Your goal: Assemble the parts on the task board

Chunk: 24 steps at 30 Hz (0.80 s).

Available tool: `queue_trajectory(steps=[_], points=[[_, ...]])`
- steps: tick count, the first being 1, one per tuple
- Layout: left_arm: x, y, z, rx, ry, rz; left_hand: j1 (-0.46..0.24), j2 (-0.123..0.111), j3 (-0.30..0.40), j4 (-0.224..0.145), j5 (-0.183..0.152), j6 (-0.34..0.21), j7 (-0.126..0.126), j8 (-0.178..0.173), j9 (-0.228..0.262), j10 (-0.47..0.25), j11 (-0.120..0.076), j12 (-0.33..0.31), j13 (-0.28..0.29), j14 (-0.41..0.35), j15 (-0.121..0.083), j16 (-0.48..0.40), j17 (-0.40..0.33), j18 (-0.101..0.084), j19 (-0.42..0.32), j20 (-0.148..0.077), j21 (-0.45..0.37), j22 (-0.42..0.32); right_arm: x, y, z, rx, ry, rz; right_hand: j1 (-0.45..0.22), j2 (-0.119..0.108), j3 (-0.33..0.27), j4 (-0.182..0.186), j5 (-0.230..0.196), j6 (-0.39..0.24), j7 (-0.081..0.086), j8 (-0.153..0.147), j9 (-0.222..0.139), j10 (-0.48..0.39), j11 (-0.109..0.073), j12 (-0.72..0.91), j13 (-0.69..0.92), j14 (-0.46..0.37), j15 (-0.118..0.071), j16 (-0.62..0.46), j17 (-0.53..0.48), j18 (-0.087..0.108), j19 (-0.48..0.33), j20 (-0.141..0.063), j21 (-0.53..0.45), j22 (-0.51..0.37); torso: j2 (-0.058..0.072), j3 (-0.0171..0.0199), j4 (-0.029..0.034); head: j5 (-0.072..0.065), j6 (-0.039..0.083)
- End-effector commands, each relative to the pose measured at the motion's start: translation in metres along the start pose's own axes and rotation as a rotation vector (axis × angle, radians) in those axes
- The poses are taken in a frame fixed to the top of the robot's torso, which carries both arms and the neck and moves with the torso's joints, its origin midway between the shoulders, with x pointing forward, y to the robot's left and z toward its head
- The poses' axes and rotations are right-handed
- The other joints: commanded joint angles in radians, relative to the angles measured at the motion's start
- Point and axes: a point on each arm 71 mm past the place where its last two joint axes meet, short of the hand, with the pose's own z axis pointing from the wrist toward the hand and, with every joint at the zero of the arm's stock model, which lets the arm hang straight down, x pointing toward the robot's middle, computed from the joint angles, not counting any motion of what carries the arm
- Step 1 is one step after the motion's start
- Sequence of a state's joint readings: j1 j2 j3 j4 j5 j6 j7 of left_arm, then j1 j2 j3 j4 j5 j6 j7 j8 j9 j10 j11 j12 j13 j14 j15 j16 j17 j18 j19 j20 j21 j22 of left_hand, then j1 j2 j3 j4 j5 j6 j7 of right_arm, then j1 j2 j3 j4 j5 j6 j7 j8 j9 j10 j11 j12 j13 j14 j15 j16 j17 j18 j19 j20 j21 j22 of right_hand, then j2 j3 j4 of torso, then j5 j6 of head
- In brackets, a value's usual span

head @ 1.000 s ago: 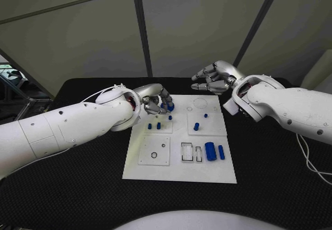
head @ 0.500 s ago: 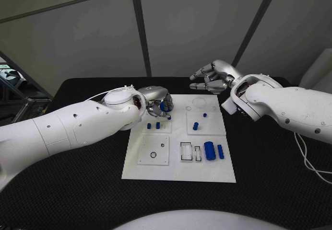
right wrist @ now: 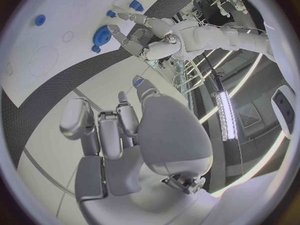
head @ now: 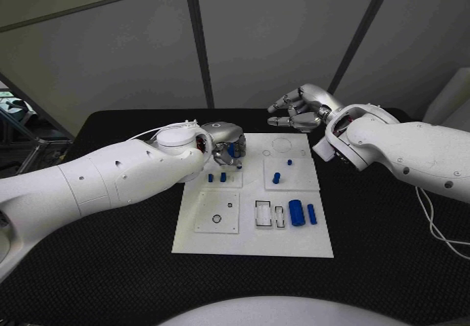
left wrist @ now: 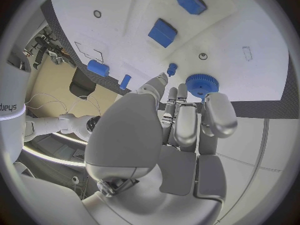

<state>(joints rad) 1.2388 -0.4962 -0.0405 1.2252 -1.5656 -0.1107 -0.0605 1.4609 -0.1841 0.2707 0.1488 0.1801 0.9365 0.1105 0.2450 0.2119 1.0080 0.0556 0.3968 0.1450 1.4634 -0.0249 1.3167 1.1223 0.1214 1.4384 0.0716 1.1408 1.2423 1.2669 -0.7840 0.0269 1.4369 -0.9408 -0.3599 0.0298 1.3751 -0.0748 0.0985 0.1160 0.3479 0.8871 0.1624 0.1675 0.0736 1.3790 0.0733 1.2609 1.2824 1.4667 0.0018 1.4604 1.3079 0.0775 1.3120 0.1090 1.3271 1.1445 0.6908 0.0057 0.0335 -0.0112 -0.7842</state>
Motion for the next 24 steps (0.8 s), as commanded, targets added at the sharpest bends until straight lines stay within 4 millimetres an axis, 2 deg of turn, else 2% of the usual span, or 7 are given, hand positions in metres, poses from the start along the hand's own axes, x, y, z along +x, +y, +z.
queue_trajectory(steps=[1, 24], points=[[0.0021, -0.0008, 0.0022, -0.005, 0.028, 0.022, -0.002, 0.0, 0.008, 0.001, -0.004, 0.008, 0.0, -0.006, -0.001, 0.011, -0.001, -0.006, -0.002, 0.01, -0.007, 0.001, -0.003, -0.03, 0.009, -0.002, 0.006, 0.003, 0.0004, 0.0026, 0.0005, -0.013, 0.002, -0.002, 0.0, 0.006, 0.003, 0.004, 0.008, -0.003, -0.001, 0.004, -0.002, -0.004, -0.003, -0.003, 0.001, 0.061, -0.007, -0.003, 0.074, 0.012, 0.0, -0.004, -0.006, 0.001, 0.0, -0.0001, 0.0004, 0.0, -0.002], [0.0121, -0.0046, 0.0102, -0.022, 0.089, 0.013, 0.016, 0.013, 0.048, -0.017, -0.003, 0.046, -0.004, -0.01, -0.009, 0.064, -0.009, -0.022, -0.015, 0.012, -0.009, 0.001, -0.018, -0.032, 0.011, -0.005, 0.015, 0.016, 0.0015, 0.0033, 0.0011, -0.013, 0.007, -0.004, 0.0, 0.006, 0.003, 0.004, 0.008, -0.003, -0.001, 0.004, -0.002, -0.004, -0.003, -0.003, 0.001, 0.061, -0.007, -0.003, 0.074, 0.012, 0.0, -0.004, -0.006, 0.001, -0.001, -0.0002, 0.0008, -0.003, -0.008]])
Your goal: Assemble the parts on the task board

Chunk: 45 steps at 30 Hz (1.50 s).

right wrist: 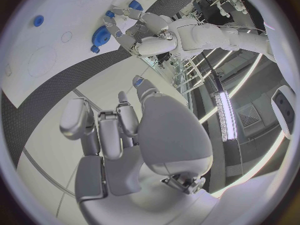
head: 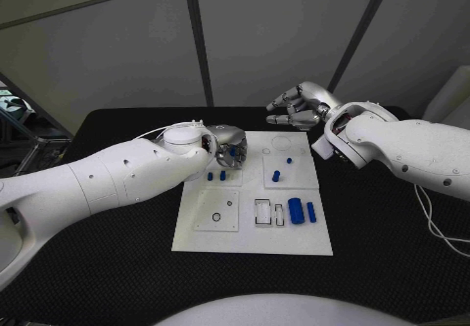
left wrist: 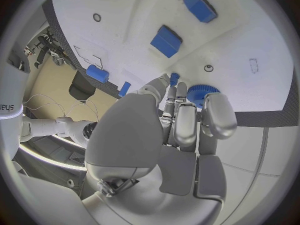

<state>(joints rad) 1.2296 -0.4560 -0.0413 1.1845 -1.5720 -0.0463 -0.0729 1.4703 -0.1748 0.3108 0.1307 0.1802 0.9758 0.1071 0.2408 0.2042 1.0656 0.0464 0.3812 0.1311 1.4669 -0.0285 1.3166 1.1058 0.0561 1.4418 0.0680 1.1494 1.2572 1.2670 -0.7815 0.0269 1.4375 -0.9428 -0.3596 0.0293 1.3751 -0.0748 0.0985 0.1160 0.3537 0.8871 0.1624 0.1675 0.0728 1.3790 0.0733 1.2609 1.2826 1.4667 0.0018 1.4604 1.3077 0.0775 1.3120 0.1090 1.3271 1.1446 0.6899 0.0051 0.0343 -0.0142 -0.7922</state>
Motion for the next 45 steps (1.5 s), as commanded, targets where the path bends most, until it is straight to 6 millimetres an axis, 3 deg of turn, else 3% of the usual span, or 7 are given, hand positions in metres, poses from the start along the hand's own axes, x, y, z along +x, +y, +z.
queue_trajectory(steps=[1, 26, 45], points=[[0.002, 0.0, 0.001, -0.01, 0.02, 0.006, 0.008, 0.004, 0.011, -0.001, -0.003, 0.009, -0.001, -0.007, -0.002, 0.009, 0.0, -0.007, -0.002, 0.009, -0.006, 0.001, -0.002, 0.033, 0.008, -0.002, 0.007, 0.002, 0.001, 0.002, 0.001, -0.011, 0.006, -0.003, 0.0, 0.006, 0.003, 0.004, 0.003, -0.003, -0.001, 0.004, -0.001, -0.004, -0.003, -0.003, 0.001, 0.061, -0.007, -0.003, 0.074, 0.012, 0.0, -0.004, -0.006, 0.001, 0.0, 0.0003, 0.0001, 0.0, 0.0], [0.008, 0.005, 0.004, -0.031, 0.032, 0.001, 0.033, 0.018, 0.083, -0.046, -0.008, 0.028, 0.01, -0.022, -0.014, 0.039, 0.003, -0.027, -0.009, 0.009, -0.001, 0.01, -0.005, 0.029, 0.01, 0.0, 0.023, 0.021, 0.001, 0.003, 0.001, -0.012, 0.007, -0.003, 0.001, 0.006, 0.004, 0.004, 0.004, -0.003, -0.001, 0.005, -0.001, -0.004, -0.003, -0.003, 0.001, 0.061, -0.007, -0.003, 0.075, 0.012, 0.0, -0.005, -0.005, 0.002, -0.001, 0.0002, 0.0001, 0.0, -0.002], [-0.002, 0.007, -0.007, 0.007, -0.064, -0.015, 0.028, 0.022, 0.126, -0.084, -0.013, 0.08, 0.007, -0.016, -0.014, 0.092, -0.004, -0.029, 0.0, 0.012, -0.006, 0.019, -0.004, 0.021, 0.024, -0.004, 0.069, 0.059, 0.0, 0.002, 0.001, -0.011, 0.003, -0.006, 0.001, 0.007, 0.005, 0.004, 0.005, -0.003, -0.001, 0.005, -0.001, -0.003, -0.003, -0.001, 0.003, 0.062, -0.007, -0.002, 0.076, 0.012, 0.001, -0.005, -0.005, 0.002, -0.001, 0.0001, 0.0006, 0.003, 0.003]])
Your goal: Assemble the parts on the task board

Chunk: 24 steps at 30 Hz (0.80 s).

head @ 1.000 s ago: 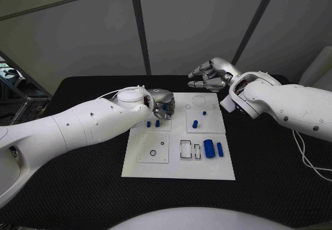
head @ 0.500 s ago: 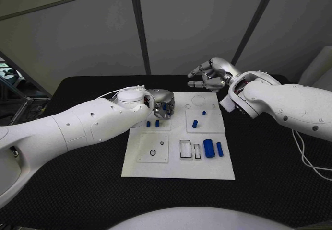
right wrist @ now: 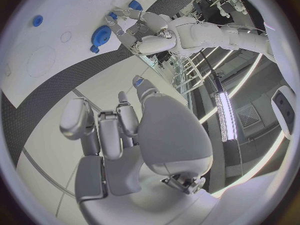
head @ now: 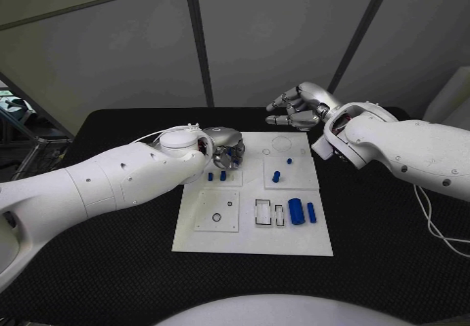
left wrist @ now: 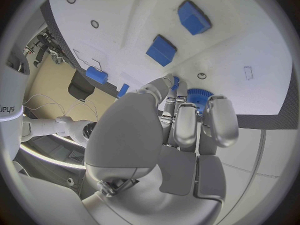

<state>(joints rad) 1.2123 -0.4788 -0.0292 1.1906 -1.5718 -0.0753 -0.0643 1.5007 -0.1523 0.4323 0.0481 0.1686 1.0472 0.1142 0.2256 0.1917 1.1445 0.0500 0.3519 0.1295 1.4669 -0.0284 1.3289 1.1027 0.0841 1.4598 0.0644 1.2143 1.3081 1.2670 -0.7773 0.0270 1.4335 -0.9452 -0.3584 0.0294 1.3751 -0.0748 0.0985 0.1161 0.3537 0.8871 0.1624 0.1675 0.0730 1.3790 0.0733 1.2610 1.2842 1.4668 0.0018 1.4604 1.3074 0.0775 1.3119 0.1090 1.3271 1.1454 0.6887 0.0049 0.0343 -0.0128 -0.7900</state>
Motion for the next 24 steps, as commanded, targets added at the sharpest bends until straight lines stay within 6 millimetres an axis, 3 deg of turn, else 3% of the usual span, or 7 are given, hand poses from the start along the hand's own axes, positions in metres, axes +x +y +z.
queue_trajectory(steps=[1, 13, 24], points=[[-0.007, -0.001, -0.002, 0.016, -0.043, 0.0, -0.002, 0.0, 0.004, -0.001, -0.002, 0.008, 0.0, -0.001, -0.002, 0.013, -0.007, 0.0, 0.001, 0.012, -0.006, 0.007, -0.001, -0.007, 0.006, 0.0, 0.004, 0.009, -0.001, 0.001, 0.0, -0.009, 0.001, -0.004, 0.001, 0.007, 0.005, 0.004, 0.005, -0.003, -0.001, 0.005, -0.001, -0.003, -0.003, -0.001, 0.001, 0.061, -0.007, -0.002, 0.077, 0.012, 0.001, -0.005, -0.005, 0.002, 0.0, 0.0005, 0.0006, 0.001, 0.001], [-0.022, 0.007, -0.016, 0.005, -0.075, -0.023, -0.008, -0.004, 0.006, -0.003, -0.002, 0.01, 0.0, -0.003, -0.003, 0.014, -0.007, -0.003, 0.001, 0.012, -0.006, 0.007, -0.002, -0.008, 0.006, 0.0, 0.005, 0.01, -0.002, -0.001, 0.0, -0.006, -0.003, -0.005, 0.001, 0.007, 0.005, 0.004, 0.005, -0.003, -0.001, 0.005, -0.001, -0.003, -0.003, -0.001, 0.001, 0.061, -0.007, -0.002, 0.077, 0.012, 0.001, -0.005, -0.005, 0.002, 0.0, 0.0006, 0.0015, 0.005, 0.006], [-0.023, 0.029, -0.032, -0.052, -0.059, -0.054, -0.015, -0.006, 0.007, -0.004, -0.003, 0.011, 0.0, -0.005, -0.004, 0.015, -0.007, -0.007, 0.001, 0.011, -0.005, 0.007, -0.004, -0.008, 0.006, 0.0, 0.005, 0.01, -0.003, -0.002, 0.0, -0.004, -0.004, -0.006, 0.001, 0.007, 0.005, 0.004, 0.005, -0.003, -0.001, 0.005, -0.001, -0.003, -0.003, -0.001, 0.001, 0.061, -0.007, -0.002, 0.077, 0.012, 0.001, -0.005, -0.005, 0.002, 0.0, -0.0006, 0.0011, 0.007, 0.005]])
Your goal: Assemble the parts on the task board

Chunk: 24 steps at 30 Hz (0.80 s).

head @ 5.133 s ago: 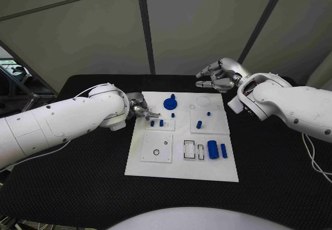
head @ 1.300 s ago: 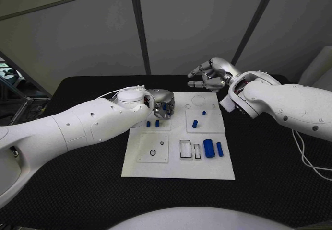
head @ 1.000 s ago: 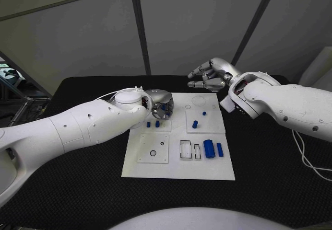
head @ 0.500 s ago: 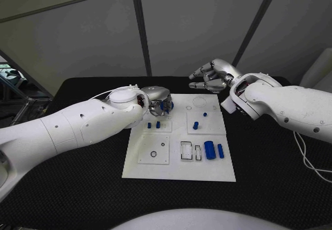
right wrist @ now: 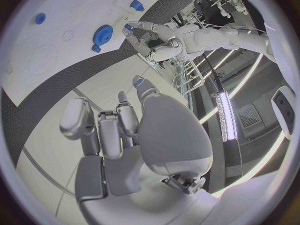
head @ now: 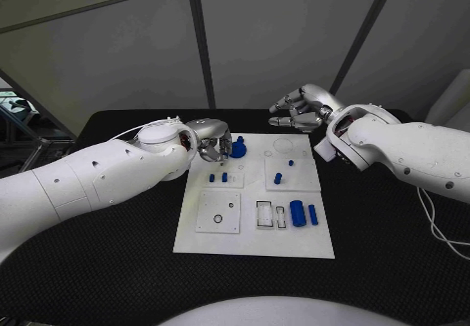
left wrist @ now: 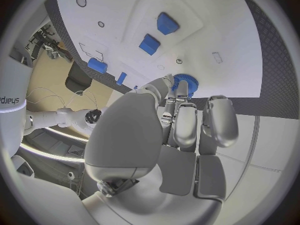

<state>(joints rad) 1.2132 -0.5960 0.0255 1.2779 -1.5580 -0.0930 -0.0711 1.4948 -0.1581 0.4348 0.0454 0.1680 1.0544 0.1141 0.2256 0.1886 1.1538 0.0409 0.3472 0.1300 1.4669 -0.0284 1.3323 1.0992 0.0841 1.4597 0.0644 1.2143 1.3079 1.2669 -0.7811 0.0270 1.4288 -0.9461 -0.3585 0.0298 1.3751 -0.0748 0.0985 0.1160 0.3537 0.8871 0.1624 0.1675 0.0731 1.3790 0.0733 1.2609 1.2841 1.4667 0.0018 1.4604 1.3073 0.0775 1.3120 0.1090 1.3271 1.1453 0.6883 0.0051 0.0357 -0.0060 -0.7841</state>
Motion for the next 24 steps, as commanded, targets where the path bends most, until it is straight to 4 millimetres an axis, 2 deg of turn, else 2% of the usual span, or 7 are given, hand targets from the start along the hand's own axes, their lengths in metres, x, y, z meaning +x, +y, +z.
queue_trajectory(steps=[1, 12, 24], points=[[0.0, 0.004, -0.003, -0.018, 0.011, -0.021, -0.01, 0.0, 0.004, -0.001, -0.002, 0.004, 0.0, -0.005, -0.001, 0.006, 0.003, -0.003, 0.001, 0.011, -0.005, 0.003, -0.001, -0.007, 0.006, 0.0, 0.005, 0.01, -0.001, 0.001, 0.0, -0.009, 0.001, -0.003, 0.002, 0.007, 0.005, 0.004, 0.005, -0.003, -0.001, 0.005, -0.001, -0.003, -0.003, -0.001, 0.001, 0.062, -0.007, -0.003, 0.076, 0.012, 0.001, -0.005, -0.005, 0.001, 0.001, -0.0006, -0.0007, 0.0, 0.0], [0.004, 0.012, -0.009, -0.04, 0.03, -0.026, -0.018, -0.004, 0.004, -0.002, -0.003, 0.005, 0.0, -0.008, -0.002, 0.008, 0.003, -0.007, 0.001, 0.011, -0.005, 0.003, -0.003, -0.008, 0.006, 0.0, 0.005, 0.011, -0.001, 0.001, 0.0, -0.009, 0.0, -0.003, 0.002, 0.007, 0.005, 0.004, 0.006, -0.003, -0.001, 0.006, -0.001, -0.003, -0.003, -0.001, 0.001, 0.062, -0.007, -0.003, 0.076, 0.012, 0.001, -0.005, -0.005, 0.001, 0.001, 0.0007, -0.0021, 0.003, 0.0], [0.012, 0.013, -0.009, -0.044, 0.055, -0.038, -0.022, -0.005, 0.003, -0.002, -0.004, 0.006, 0.0, -0.009, -0.003, 0.008, 0.003, -0.009, 0.001, 0.01, -0.005, 0.003, -0.004, -0.008, 0.006, 0.0, 0.005, 0.012, -0.001, 0.001, 0.0, -0.009, 0.0, -0.003, 0.002, 0.007, 0.005, 0.004, 0.006, -0.003, -0.001, 0.006, -0.001, -0.003, -0.003, -0.001, 0.001, 0.062, -0.007, -0.003, 0.076, 0.012, 0.001, -0.005, -0.005, 0.001, 0.002, 0.0005, -0.002, 0.001, -0.001]])
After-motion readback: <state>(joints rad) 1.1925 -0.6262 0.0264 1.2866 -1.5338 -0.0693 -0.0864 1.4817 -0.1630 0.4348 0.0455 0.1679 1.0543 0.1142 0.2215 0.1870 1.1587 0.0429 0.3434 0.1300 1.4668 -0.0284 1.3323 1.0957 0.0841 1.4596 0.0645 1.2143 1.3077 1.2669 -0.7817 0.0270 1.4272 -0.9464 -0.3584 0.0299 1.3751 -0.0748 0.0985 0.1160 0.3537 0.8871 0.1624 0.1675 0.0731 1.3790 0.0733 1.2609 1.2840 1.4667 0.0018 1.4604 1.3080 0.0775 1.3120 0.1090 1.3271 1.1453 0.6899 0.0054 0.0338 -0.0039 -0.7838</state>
